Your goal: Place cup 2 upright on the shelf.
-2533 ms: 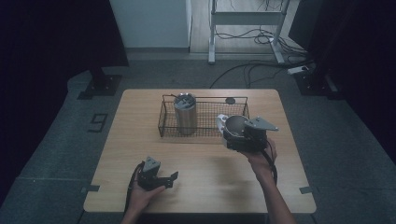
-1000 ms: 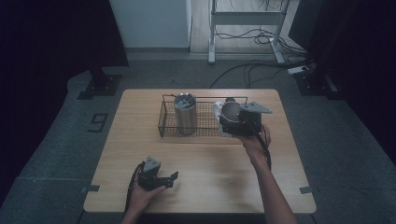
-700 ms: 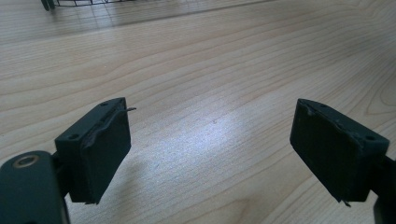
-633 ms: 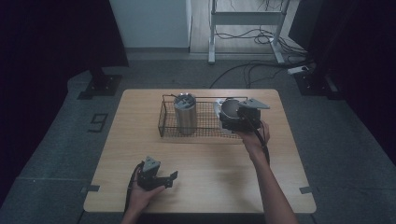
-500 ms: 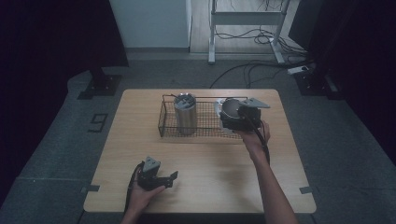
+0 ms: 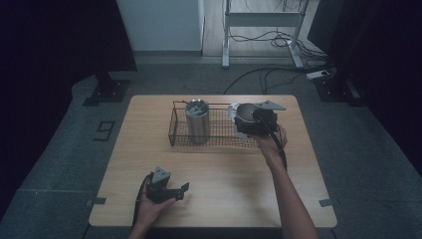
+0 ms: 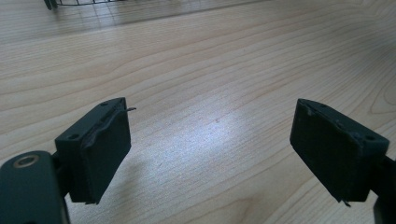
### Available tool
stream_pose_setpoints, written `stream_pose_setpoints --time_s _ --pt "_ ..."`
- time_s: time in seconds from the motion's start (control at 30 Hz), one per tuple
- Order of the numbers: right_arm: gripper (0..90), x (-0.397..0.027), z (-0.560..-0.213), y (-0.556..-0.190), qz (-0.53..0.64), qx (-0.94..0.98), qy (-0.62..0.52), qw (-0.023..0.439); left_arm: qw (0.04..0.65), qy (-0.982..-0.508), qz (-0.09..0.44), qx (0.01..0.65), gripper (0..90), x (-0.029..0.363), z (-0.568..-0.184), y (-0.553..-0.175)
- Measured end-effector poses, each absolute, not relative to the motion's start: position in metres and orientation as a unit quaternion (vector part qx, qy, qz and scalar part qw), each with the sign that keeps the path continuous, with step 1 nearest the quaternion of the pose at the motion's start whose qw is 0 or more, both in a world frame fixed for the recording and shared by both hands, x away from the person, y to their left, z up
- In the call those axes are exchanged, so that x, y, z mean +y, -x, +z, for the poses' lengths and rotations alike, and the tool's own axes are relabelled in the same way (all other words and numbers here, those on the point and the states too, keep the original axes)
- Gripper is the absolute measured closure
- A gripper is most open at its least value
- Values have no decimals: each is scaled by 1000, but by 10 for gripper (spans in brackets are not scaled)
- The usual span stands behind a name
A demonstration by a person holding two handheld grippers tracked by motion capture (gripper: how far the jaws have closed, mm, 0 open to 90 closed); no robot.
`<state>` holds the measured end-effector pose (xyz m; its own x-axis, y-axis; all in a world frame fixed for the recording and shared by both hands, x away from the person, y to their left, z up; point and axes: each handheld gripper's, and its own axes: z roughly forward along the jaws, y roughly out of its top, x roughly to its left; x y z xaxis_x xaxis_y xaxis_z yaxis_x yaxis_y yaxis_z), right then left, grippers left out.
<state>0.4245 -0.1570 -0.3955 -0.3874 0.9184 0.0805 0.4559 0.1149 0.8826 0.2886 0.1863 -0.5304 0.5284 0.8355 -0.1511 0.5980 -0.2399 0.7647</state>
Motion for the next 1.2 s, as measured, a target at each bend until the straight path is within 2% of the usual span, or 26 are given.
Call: stream_pose_setpoints --time_s 1.2 --pt "70 -148 -403 -468 430 708 -497 258 402 -776 144 464 128 188 -533 -289"
